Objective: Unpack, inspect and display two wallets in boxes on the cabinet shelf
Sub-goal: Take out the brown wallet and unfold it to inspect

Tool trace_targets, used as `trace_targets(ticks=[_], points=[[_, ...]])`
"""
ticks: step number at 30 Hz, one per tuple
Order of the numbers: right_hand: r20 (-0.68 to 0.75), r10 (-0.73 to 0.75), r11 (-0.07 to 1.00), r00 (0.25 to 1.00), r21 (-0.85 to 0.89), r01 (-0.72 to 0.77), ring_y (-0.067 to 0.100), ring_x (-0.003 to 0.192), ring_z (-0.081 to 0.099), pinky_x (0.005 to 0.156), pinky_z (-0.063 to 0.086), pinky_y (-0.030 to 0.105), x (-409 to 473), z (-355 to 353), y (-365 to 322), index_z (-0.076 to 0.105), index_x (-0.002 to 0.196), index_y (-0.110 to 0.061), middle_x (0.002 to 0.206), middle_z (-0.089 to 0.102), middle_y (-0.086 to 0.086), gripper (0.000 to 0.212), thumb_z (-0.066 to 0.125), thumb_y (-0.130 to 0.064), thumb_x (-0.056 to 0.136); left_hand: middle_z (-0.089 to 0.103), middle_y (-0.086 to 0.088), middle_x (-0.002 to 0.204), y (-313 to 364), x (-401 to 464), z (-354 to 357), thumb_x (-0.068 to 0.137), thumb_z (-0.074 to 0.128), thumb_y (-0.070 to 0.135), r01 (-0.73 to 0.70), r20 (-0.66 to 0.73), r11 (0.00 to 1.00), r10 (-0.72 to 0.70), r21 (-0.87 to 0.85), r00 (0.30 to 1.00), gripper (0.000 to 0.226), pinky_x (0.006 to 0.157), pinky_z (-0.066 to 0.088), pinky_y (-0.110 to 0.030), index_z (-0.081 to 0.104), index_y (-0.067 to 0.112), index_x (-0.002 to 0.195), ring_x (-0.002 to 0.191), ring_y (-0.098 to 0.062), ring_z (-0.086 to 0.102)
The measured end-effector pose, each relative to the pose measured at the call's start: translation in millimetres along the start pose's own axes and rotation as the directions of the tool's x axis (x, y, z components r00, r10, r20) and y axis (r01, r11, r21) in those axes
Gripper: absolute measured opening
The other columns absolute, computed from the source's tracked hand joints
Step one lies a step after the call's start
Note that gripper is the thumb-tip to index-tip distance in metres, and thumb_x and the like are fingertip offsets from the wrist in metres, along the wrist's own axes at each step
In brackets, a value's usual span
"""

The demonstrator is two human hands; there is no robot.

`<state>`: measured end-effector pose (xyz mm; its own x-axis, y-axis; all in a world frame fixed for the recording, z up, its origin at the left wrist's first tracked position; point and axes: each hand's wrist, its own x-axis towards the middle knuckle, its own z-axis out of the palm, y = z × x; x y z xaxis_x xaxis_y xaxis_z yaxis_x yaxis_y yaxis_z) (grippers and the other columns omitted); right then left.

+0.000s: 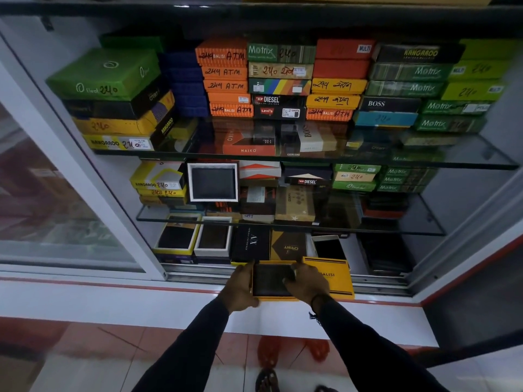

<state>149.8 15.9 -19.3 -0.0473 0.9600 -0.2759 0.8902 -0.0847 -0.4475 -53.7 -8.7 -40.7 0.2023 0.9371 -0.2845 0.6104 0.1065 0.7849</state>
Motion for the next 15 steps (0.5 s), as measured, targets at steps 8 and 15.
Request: trace_targets(ticks=[8, 15], points=[[0.090, 0.093, 0.976, 0.992, 0.190, -0.109, 0.024, 0.100, 0.068, 0.086, 0.060, 0.041, 19.5, -0.5, -4.4, 0.063, 0.113, -0.017, 0.111, 0.070, 0.004, 0.052, 0.082, -0.038, 0.070, 0.051, 0.029, 0.104, -3.1, 7.1, 5.3, 0.059, 0.092, 0.005, -0.027, -0.023, 0.999, 0.028, 0.023, 0.999, 0.102, 0.055, 0.051, -0.004, 0.040, 0.015, 0.146, 0.088, -0.005, 0.062], [0.039, 0.097, 0.783, 0.995, 0.613, -0.100, 0.018, 0.089, 0.062, 0.069, 0.052, 0.027, 28.3, -13.9, -10.0, 0.060, 0.082, -0.012, 0.092, 0.066, 0.002, 0.036, 0.090, -0.019, 0.064, 0.065, 0.007, 0.118, -6.1, 7.6, -3.5, 0.057, 0.089, -0.010, -0.026, 0.025, 0.965, 0.034, -0.260, 0.999, 0.096, 0.071, 0.064, -0.027, 0.050, 0.032, 0.134, 0.105, -0.016, 0.066]])
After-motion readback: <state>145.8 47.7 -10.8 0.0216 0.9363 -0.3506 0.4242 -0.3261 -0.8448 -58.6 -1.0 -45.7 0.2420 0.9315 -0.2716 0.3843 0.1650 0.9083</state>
